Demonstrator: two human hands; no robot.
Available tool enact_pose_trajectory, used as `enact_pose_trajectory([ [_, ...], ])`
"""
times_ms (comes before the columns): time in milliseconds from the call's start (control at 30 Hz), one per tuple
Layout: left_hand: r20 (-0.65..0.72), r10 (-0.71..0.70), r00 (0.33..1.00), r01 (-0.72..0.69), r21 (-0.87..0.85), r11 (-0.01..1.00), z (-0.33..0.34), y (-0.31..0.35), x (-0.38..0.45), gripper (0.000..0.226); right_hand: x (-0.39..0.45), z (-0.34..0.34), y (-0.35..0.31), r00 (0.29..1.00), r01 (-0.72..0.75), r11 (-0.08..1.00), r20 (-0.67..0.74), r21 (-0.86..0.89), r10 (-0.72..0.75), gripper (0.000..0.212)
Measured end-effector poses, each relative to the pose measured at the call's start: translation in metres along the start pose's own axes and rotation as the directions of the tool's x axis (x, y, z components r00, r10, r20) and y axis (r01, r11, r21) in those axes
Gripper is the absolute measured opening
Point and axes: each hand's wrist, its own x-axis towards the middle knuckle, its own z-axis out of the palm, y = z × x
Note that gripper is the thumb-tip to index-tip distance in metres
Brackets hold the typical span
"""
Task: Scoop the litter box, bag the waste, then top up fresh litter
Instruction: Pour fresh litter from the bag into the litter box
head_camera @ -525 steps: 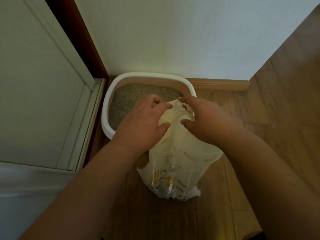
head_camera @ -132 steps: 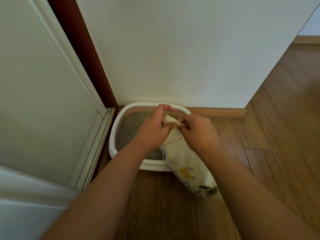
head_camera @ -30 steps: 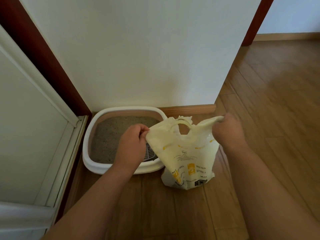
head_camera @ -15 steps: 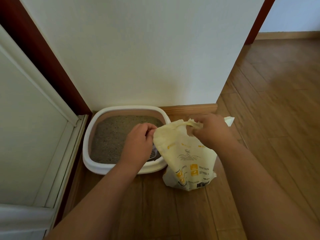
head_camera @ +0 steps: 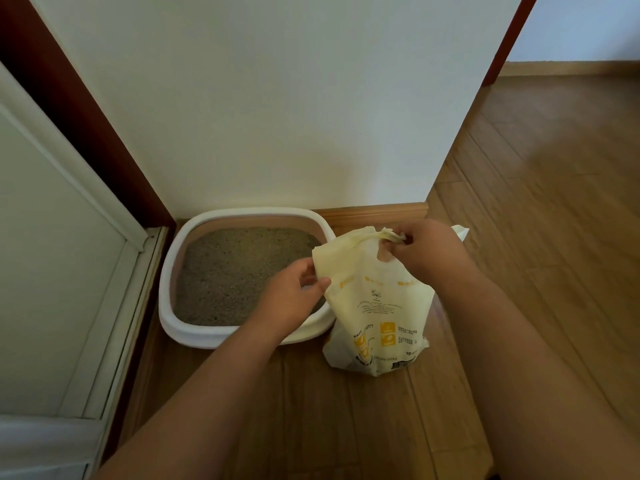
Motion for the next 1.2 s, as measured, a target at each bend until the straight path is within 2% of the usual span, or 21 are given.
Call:
enact_pose_trajectory([
  [167,-0.106,0.027,0.994,-0.018,0.081,0.997,0.001,-0.005,0.004,0.016,-0.003,0.003,-0.006,1.000,0.018,0.999,-0.017,-0.034,-0.019,0.018],
  [233,-0.130,0.004,0.991,0.006,0.076,0.997,0.002,-0.004,0.005,0.013,-0.005,-0.001,-0.007,1.000,0.021,0.998,-0.013,-0.053,-0.022,0.010],
  [267,-0.133,-0.004,0.991,0.014,0.076,0.997,0.003,-0.004,0.005,0.012,-0.005,-0.004,-0.008,1.000,0.022,0.996,0.003,-0.088,-0.022,0.022],
  [333,-0.134,0.000,0.991,0.011,0.083,0.996,0.005,-0.001,0.003,0.015,-0.001,-0.014,-0.004,0.998,-0.002,0.991,0.062,-0.136,0.011,0.066],
  [400,-0.131,0.011,0.991,0.001,0.093,0.996,0.009,-0.001,0.002,0.017,0.004,-0.025,0.002,0.993,0.013,0.987,0.119,-0.160,0.006,0.077],
  [500,-0.151,-0.001,0.989,0.003,0.018,1.000,0.016,-0.003,0.009,0.018,0.023,-0.029,0.020,0.981,0.083,0.944,0.192,-0.319,-0.022,0.068],
  [633,-0.116,0.031,0.993,-0.030,0.008,1.000,0.028,-0.008,0.023,0.029,0.039,-0.021,0.054,0.991,0.132,0.916,0.072,-0.380,-0.112,0.053],
  [733,-0.113,0.017,0.993,-0.017,0.001,1.000,0.036,-0.015,0.028,0.033,0.042,-0.011,0.077,0.992,0.116,0.934,-0.002,-0.337,-0.124,0.065],
  [800,-0.117,0.021,0.993,-0.021,0.002,1.000,0.040,-0.016,0.029,0.027,0.043,-0.007,0.089,0.993,0.097,0.964,-0.044,-0.247,-0.111,0.088],
  [867,-0.093,0.014,0.996,-0.015,-0.005,1.000,0.043,-0.016,0.031,0.021,0.045,-0.005,0.099,0.984,0.078,0.993,-0.154,-0.089,-0.091,0.110],
  [967,-0.070,-0.031,0.997,0.027,-0.048,0.998,0.047,-0.017,0.037,0.024,0.049,-0.006,0.116,0.960,0.012,0.996,-0.281,0.084,0.012,0.127],
  [1033,-0.095,-0.035,0.995,0.029,-0.069,0.997,0.051,-0.019,0.042,0.028,0.052,-0.006,0.129,0.963,-0.028,0.957,-0.249,0.288,0.103,0.130],
  [1067,-0.112,-0.033,0.993,0.025,-0.070,0.997,0.053,-0.020,0.045,0.028,0.054,-0.007,0.134,0.974,-0.041,0.904,-0.184,0.426,0.132,0.122],
  [1100,-0.135,-0.030,0.990,0.020,-0.072,0.997,0.056,-0.021,0.047,0.026,0.054,-0.005,0.139,0.988,-0.059,0.832,-0.089,0.551,0.129,0.106],
  [1167,-0.179,-0.036,0.983,0.017,-0.105,0.994,0.063,-0.019,0.051,0.017,0.054,0.000,0.143,0.992,-0.121,0.727,0.106,0.676,0.067,0.061],
  [1200,-0.202,-0.042,0.978,0.016,-0.127,0.992,0.067,-0.018,0.052,0.013,0.055,0.003,0.145,0.986,-0.149,0.694,0.160,0.704,0.049,0.049],
])
